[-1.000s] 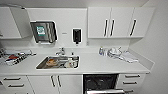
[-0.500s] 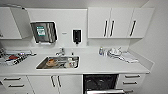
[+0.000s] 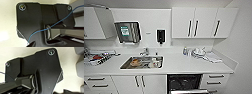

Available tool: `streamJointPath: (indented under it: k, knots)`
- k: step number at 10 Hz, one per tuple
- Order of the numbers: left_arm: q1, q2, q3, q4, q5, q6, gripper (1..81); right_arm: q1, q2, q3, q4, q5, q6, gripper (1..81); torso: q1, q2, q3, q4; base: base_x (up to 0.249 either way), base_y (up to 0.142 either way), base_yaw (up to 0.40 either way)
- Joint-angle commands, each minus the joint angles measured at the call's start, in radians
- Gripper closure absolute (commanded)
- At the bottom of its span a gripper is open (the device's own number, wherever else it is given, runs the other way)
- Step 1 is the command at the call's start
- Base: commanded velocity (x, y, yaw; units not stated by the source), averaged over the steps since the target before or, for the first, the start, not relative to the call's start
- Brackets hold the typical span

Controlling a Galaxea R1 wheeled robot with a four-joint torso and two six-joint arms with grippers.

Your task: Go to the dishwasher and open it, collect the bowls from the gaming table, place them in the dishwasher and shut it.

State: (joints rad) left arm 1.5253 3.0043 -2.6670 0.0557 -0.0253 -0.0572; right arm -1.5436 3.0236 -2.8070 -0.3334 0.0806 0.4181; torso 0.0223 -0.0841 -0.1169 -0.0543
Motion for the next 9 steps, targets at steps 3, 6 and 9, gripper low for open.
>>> streamJointPath:
  k: [3, 6, 9]
  knots:
    - [-0.038, -0.008, -0.005, -0.004, 0.051, 0.0, 1.0, 0.039, -0.004, -0.005, -0.009, -0.052, -0.002, 1.0, 0.0, 0.0, 0.0, 0.0, 0.0, 0.0, 0.0]
    - [-0.038, -0.008, -0.005, -0.001, 0.051, 0.004, 1.0, 0.039, 0.002, -0.005, -0.007, -0.051, -0.002, 1.0, 0.0, 0.0, 0.0, 0.0, 0.0, 0.0, 0.0]
    - [-0.038, -0.013, -0.005, -0.004, 0.051, 0.004, 1.0, 0.042, 0.002, -0.005, -0.01, -0.053, -0.004, 1.0, 0.0, 0.0, 0.0, 0.0, 0.0, 0.0, 0.0]
